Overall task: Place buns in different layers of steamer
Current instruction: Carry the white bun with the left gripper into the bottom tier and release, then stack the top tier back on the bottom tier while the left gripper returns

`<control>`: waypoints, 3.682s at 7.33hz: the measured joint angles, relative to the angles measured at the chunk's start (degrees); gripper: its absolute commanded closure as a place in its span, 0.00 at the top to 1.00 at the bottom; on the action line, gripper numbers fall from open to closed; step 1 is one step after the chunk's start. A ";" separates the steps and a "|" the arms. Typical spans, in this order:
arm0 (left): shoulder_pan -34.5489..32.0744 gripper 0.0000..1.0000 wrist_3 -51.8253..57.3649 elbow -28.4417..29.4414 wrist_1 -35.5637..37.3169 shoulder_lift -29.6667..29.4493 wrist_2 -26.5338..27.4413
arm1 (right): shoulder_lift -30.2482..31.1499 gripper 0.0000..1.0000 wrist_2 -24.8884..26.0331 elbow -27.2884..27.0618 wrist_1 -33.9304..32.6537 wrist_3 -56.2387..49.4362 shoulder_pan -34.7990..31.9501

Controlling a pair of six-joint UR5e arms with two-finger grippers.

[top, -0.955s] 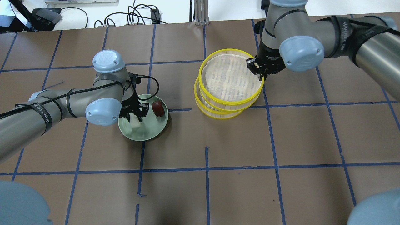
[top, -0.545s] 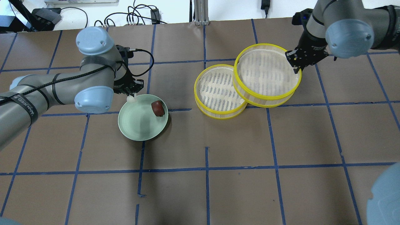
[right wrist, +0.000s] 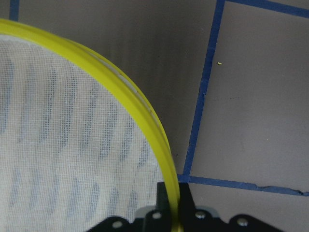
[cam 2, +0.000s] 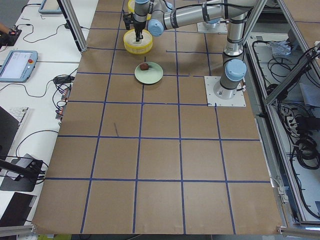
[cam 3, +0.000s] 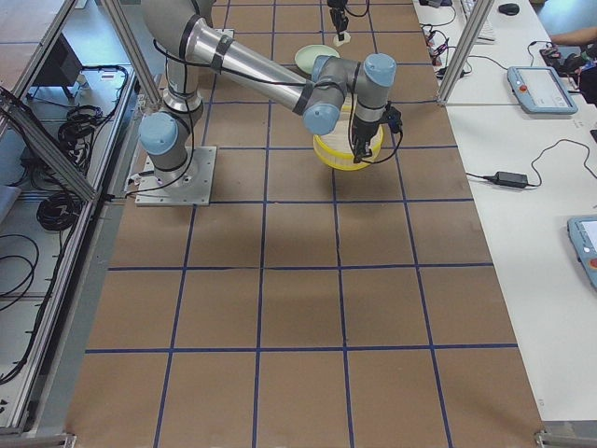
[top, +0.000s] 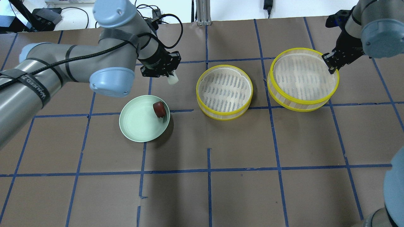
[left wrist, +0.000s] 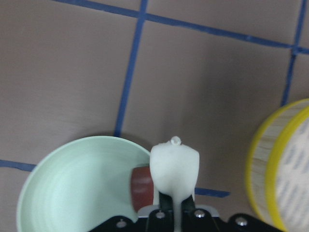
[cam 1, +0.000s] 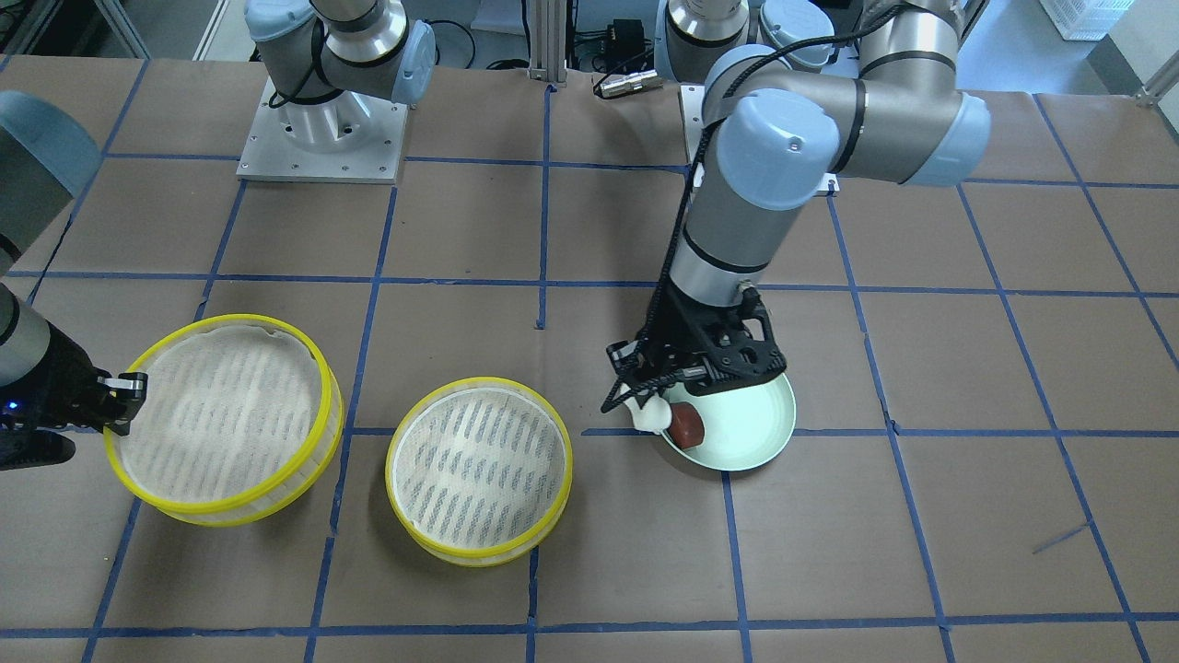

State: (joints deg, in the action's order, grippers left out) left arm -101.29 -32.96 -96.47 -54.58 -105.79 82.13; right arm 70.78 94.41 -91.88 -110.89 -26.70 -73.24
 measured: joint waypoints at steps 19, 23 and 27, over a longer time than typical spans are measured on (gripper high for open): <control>-3.25 1.00 9.48 -4.47 13.06 -8.27 8.41 | 0.65 0.05 0.48 0.29 0.42 14.10 -6.70; 4.98 1.00 25.03 -9.87 12.92 -4.83 9.09 | 0.24 0.06 0.34 0.35 0.61 33.98 -18.13; 5.65 0.12 24.38 -13.28 12.92 -6.56 8.86 | -3.56 0.06 0.30 1.27 -0.12 44.48 -24.75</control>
State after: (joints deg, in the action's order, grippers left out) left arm -95.64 -8.58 -109.75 -41.66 -112.36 90.99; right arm 67.22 94.71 -90.61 -111.02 17.78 -98.00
